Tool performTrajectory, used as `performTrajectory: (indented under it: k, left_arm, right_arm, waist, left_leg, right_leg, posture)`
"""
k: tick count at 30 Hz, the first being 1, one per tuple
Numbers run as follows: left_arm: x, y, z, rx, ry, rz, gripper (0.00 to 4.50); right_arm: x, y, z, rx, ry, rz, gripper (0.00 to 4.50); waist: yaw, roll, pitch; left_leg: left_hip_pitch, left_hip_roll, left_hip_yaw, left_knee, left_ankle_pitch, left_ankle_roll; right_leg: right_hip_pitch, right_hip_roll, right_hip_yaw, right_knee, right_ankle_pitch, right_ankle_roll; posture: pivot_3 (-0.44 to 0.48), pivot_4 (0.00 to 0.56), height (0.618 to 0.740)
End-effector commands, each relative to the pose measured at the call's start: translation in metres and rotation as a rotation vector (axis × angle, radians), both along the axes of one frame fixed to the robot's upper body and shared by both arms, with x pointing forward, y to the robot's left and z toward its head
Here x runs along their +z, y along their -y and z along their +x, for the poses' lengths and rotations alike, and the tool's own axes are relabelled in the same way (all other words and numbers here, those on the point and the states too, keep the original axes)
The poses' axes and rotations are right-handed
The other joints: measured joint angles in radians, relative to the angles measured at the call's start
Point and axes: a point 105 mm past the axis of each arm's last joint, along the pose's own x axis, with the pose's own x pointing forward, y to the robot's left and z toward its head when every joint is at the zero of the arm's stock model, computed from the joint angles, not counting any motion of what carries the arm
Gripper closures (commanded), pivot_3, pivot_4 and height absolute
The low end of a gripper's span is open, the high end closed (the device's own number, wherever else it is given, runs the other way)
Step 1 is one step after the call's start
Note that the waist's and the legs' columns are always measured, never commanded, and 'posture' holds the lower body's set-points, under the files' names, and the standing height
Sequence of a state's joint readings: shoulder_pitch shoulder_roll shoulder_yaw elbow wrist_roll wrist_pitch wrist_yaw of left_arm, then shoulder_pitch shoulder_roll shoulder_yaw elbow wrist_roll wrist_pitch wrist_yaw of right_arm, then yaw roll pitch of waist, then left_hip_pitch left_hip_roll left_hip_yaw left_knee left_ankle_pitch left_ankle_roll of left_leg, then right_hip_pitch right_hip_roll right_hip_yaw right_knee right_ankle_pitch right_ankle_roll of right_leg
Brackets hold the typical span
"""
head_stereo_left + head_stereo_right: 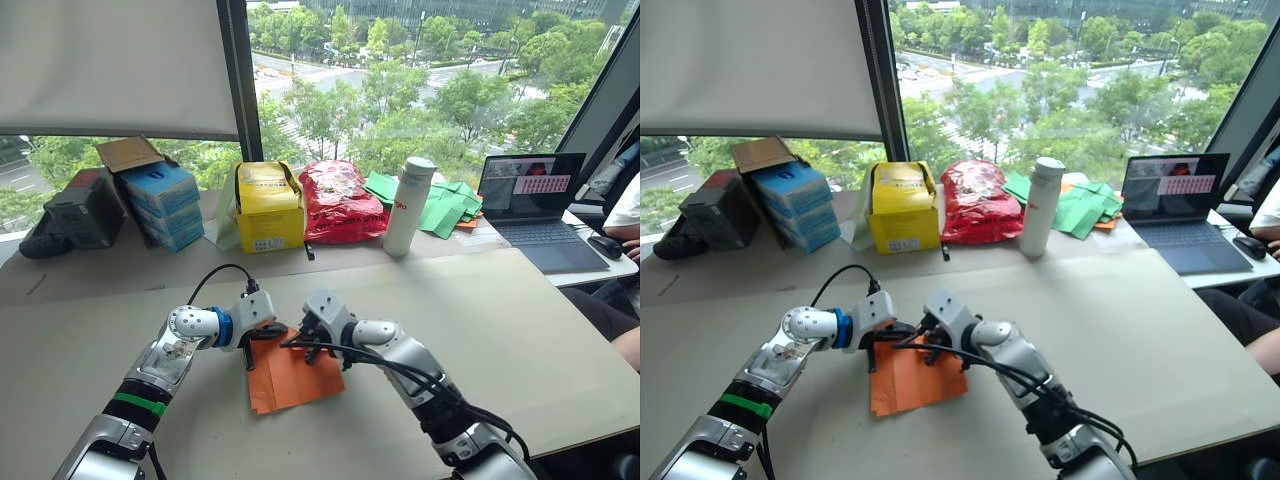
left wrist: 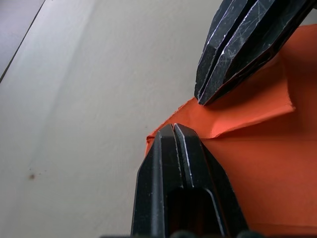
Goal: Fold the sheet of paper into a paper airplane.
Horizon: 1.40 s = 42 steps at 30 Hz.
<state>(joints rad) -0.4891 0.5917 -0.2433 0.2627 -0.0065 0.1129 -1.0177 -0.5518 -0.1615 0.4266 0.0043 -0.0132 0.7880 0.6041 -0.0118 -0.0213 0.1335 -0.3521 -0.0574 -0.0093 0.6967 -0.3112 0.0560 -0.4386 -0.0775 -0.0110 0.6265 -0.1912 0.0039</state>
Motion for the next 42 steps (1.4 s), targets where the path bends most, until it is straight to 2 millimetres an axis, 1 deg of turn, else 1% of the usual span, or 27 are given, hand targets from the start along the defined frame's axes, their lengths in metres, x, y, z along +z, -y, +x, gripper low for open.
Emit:
performTrajectory:
  k: [1,12,17,19,20,21,23,25,27,30,32,36,38,40,42]
  left_arm:
    - [-0.014,-0.004,-0.003,0.01,-0.05,0.038,4.5]
    - [-0.014,-0.005,-0.002,0.004,-0.049,0.042,4.5]
    - [-0.015,-0.004,-0.001,0.002,-0.048,0.043,4.5]
    - [-0.014,-0.004,-0.001,0.001,-0.047,0.044,4.5]
    - [-0.014,-0.004,0.0,0.001,-0.046,0.045,4.5]
    - [-0.014,-0.005,0.0,0.0,-0.045,0.045,4.5]
    - [-0.014,-0.005,0.0,0.0,-0.042,0.046,4.5]
    - [-0.013,-0.005,0.0,0.001,-0.04,0.046,4.5]
    - [-0.012,-0.006,0.001,0.003,-0.035,0.046,4.5]
    - [-0.009,-0.006,0.003,0.008,-0.02,0.04,4.5]
    - [-0.005,-0.007,0.004,0.017,-0.007,0.032,4.5]
    - [0.008,-0.013,0.007,0.068,0.02,-0.005,4.5]
    - [0.016,-0.016,0.007,0.101,0.029,-0.036,4.5]
    - [0.031,-0.028,0.004,0.188,0.021,-0.142,4.5]
    - [0.043,-0.041,-0.001,0.286,-0.002,-0.255,4.5]
  right_arm:
    - [-0.034,0.026,-0.013,-0.062,-0.137,-0.087,4.46]
    - [-0.043,0.06,-0.036,-0.1,-0.178,-0.145,4.46]
    - [-0.041,0.064,-0.041,-0.096,-0.182,-0.156,4.46]
    - [-0.032,0.062,-0.036,-0.1,-0.144,-0.134,4.46]
    - [-0.023,0.058,-0.032,-0.094,-0.111,-0.11,4.46]
    - [-0.014,0.055,-0.029,-0.084,-0.073,-0.085,4.46]
    - [0.012,0.044,-0.022,-0.065,-0.001,0.014,4.46]
    - [0.03,0.041,-0.015,-0.072,0.055,0.067,4.46]
    - [0.045,0.034,-0.015,-0.026,0.094,0.105,4.46]
    - [0.059,0.02,-0.02,0.054,0.122,0.15,4.46]
    - [0.056,0.012,-0.021,0.088,0.127,0.147,4.46]
    - [0.038,-0.002,-0.021,0.127,0.085,0.139,4.46]
    - [0.021,-0.002,-0.021,0.134,0.061,0.092,4.46]
    - [0.0,-0.001,-0.021,0.121,0.009,0.06,4.46]
    - [-0.013,0.001,-0.022,0.123,-0.015,0.024,4.46]
  waist:
    - [0.001,0.0,0.0]
    - [0.005,0.001,-0.001]
    - [0.009,0.0,-0.001]
    - [0.009,0.0,-0.001]
    - [0.009,0.0,-0.001]
    - [0.009,0.0,-0.001]
    - [0.009,0.0,-0.001]
    - [0.009,0.001,0.0]
    - [0.009,0.001,0.0]
    - [0.008,0.001,0.0]
    - [0.008,0.001,0.0]
    - [0.003,0.001,0.001]
    - [0.0,0.0,0.002]
    - [-0.002,0.0,0.003]
    - [-0.009,0.001,0.003]
  left_leg:
    - [0.0,0.0,0.0,0.0,0.0,0.0]
    - [0.0,0.0,-0.002,0.0,-0.001,0.001]
    - [0.0,0.0,-0.002,0.0,-0.001,0.001]
    - [0.0,0.0,-0.002,0.0,-0.001,0.001]
    - [0.0,0.0,-0.002,0.0,-0.001,0.001]
    - [0.0,0.0,-0.002,0.0,-0.001,0.001]
    - [0.0,0.0,-0.001,0.0,-0.001,0.001]
    - [-0.001,0.0,-0.002,0.0,-0.001,0.001]
    - [-0.001,0.0,-0.001,0.0,-0.001,0.001]
    - [-0.002,0.0,-0.001,0.0,-0.001,0.001]
    - [-0.002,0.0,-0.001,0.0,-0.001,0.001]
    - [-0.002,0.0,-0.001,-0.001,-0.001,0.001]
    - [-0.003,0.0,-0.001,-0.001,0.0,0.001]
    - [-0.003,0.0,-0.001,-0.001,0.0,0.001]
    - [-0.004,0.001,-0.001,-0.001,0.0,0.0]
  right_leg:
    - [0.0,0.0,0.0,0.0,0.0,0.0]
    - [0.002,0.0,0.0,-0.002,-0.001,0.001]
    - [0.002,-0.001,-0.001,-0.003,-0.001,0.001]
    - [0.002,-0.001,-0.001,-0.003,-0.001,0.001]
    - [0.002,0.0,-0.001,-0.003,-0.001,0.001]
    - [0.002,-0.001,-0.001,-0.003,-0.001,0.001]
    - [0.002,-0.001,-0.001,-0.003,-0.001,0.001]
    - [0.002,0.0,0.0,-0.003,-0.001,0.001]
    - [0.0,0.0,0.0,-0.002,-0.001,0.001]
    - [0.0,0.0,-0.001,-0.002,-0.001,0.001]
    - [0.0,0.0,-0.001,-0.003,-0.001,0.001]
    - [0.0,0.0,-0.001,-0.003,-0.001,0.001]
    - [-0.001,0.0,0.0,-0.002,-0.001,0.001]
    - [-0.002,0.0,0.0,-0.002,-0.001,0.001]
    - [-0.003,0.0,0.0,-0.003,-0.001,0.001]
  posture:
    - [0.0,0.15,0.74]
    - [0.0,0.15,0.74]
    - [0.0,0.15,0.74]
    - [0.0,0.15,0.74]
    - [0.0,0.15,0.74]
    - [0.0,0.15,0.74]
    - [0.0,0.15,0.74]
    - [0.0,0.15,0.74]
    - [0.0,0.15,0.74]
    - [0.0,0.15,0.74]
    - [0.0,0.15,0.74]
    - [0.0,0.15,0.74]
    - [0.0,0.15,0.74]
    - [0.0,0.15,0.74]
    - [0.0,0.15,0.74]
